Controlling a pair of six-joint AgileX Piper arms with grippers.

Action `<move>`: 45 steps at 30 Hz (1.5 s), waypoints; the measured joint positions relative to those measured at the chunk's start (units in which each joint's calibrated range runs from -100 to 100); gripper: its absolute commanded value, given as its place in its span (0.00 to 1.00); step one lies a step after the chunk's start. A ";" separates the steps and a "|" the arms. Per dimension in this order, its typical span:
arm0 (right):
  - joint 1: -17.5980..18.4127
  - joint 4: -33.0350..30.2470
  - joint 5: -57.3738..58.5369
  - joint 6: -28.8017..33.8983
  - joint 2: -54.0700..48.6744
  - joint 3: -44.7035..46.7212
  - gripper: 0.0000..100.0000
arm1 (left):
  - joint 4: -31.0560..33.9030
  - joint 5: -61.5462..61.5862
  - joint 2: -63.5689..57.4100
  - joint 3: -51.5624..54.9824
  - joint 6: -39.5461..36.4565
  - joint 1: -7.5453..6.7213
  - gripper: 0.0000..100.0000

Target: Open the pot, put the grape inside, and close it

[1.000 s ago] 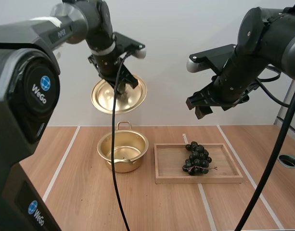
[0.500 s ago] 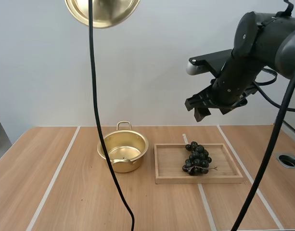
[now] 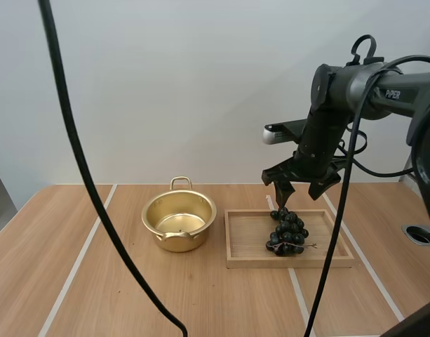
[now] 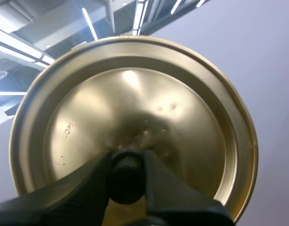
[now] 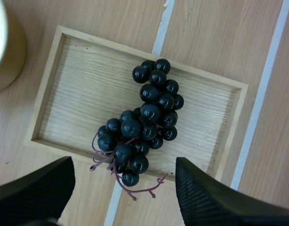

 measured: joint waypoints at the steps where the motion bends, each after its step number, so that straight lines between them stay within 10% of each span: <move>1: 0.00 0.00 0.00 0.04 0.82 0.00 1.00 | 0.00 0.00 -0.27 -0.86 -0.15 0.00 0.00; 45: 0.02 1.37 -16.60 1.81 13.08 11.84 1.00 | 0.00 0.06 -1.01 -5.50 -1.37 0.00 0.00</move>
